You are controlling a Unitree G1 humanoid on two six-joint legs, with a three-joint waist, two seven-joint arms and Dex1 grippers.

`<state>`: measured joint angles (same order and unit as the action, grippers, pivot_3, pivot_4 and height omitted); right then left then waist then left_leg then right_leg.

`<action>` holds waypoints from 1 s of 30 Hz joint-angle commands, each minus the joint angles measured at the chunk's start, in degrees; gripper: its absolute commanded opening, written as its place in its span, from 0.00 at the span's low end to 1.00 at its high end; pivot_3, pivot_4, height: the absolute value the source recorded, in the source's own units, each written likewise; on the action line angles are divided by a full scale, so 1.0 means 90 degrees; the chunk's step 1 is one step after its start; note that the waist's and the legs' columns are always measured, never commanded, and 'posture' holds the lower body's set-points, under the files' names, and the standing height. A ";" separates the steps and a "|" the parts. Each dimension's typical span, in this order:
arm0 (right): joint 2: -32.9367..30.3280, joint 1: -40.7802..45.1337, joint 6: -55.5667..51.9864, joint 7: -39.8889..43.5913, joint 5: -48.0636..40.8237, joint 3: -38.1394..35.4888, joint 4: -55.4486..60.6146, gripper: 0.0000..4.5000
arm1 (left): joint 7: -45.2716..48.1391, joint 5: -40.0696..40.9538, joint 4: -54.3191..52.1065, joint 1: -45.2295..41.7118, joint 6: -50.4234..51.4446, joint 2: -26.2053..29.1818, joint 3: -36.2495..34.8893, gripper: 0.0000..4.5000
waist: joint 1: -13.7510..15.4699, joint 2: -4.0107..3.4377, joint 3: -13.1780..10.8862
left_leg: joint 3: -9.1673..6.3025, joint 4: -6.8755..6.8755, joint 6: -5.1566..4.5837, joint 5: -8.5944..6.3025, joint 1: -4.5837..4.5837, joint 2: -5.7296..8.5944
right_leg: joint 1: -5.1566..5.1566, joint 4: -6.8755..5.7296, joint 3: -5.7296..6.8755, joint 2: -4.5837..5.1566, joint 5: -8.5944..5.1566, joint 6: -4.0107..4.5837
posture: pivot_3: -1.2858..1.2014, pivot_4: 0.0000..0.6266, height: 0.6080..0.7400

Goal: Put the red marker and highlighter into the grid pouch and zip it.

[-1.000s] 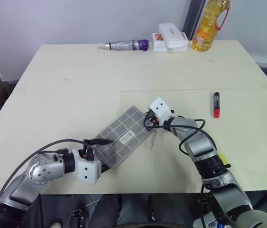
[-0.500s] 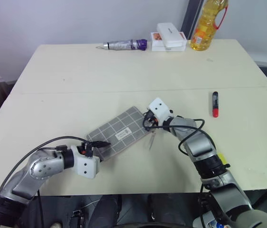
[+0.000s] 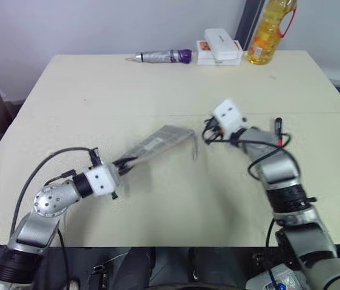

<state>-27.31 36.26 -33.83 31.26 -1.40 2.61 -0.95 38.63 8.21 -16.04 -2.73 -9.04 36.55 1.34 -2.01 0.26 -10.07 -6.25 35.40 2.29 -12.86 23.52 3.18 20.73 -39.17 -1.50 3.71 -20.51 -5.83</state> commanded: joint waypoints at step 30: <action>0.0506 -0.0113 -0.0924 0.0102 -0.1663 -0.0074 0.1074 0.17 | -0.0385 0.0629 -0.1200 -0.0291 0.1977 -0.0942 0.0000 0.00 | -0.0023 0.0001 0.0000 | 0.0000 0.0002 0.0001 0.0002 -0.0001 -0.0003 | -0.0001 0.0000 -0.0001 -0.0003 0.0000 0.0000 | 0.52 0.24 1.00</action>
<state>-22.29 33.93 -43.31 31.58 -16.43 1.63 5.76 35.83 14.17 -24.96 -5.25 9.58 28.34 1.49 -2.22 0.27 -10.08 -6.25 35.42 2.30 -12.84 23.51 3.16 20.72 -39.17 -1.52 3.69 -20.51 -5.83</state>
